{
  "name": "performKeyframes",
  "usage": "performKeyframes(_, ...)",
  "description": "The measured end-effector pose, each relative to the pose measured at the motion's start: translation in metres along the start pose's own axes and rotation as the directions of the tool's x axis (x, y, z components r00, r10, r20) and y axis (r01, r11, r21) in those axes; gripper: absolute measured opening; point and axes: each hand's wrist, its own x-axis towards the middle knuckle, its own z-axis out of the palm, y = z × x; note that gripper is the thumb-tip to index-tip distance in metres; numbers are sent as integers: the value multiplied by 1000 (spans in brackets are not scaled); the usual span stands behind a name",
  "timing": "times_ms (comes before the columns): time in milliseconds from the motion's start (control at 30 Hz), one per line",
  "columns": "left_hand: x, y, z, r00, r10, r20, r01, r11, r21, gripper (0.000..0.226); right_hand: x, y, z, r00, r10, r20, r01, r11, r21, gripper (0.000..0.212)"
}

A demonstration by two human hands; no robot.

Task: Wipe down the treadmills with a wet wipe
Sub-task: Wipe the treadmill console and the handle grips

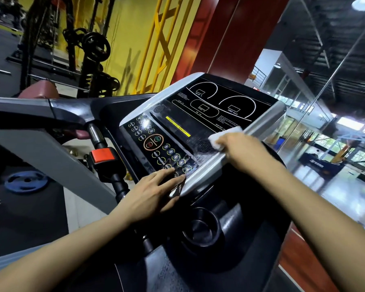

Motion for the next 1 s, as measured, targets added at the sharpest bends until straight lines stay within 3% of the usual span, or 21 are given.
performKeyframes(67,-4,1,-1,1000,-23,7,24,999,-48,56,6,4,-6,989,103,-107,-110,992,-58,21)
performKeyframes(167,-10,2,-2,997,-81,16,83,990,-117,55,-3,-13,-5,991,75,-109,-82,995,-60,23)
performKeyframes(267,-11,2,-2,990,-136,39,141,975,-169,57,-29,-53,16,995,-91,-35,93,994,63,17)
performKeyframes(333,-12,3,-2,988,-150,41,155,971,-182,56,-50,-81,32,959,-285,-8,285,955,85,28)
performKeyframes(400,-13,4,-3,985,-167,50,174,968,-183,57,-56,-83,35,938,-348,-8,347,934,86,37)
performKeyframes(467,-15,5,-4,982,-180,63,189,963,-190,58,-45,-61,29,973,-231,-17,232,972,45,37)
performKeyframes(567,-15,6,-5,982,-183,50,189,965,-182,53,-16,-22,10,989,91,-120,-99,994,-56,31)
performKeyframes(633,-15,8,-6,981,-186,49,192,965,-180,53,-6,-19,4,976,154,-157,-170,981,-89,28)
performKeyframes(733,-17,8,-6,975,-220,30,221,956,-191,54,-16,-53,11,996,54,-77,-57,998,-35,28)
performKeyframes(800,-19,9,-6,963,-267,18,266,947,-178,55,-35,-84,29,992,-123,-33,124,992,25,27)
performKeyframes(900,-20,10,-7,944,-328,22,328,936,-128,55,-60,-113,49,927,-375,27,371,924,99,33)
performKeyframes(933,-20,10,-8,940,-340,30,341,934,-109,58,-59,-111,49,919,-391,45,384,916,116,35)
performKeyframes(1000,-20,9,-11,944,-327,46,330,940,-90,58,-44,-94,46,958,-284,42,278,955,105,36)
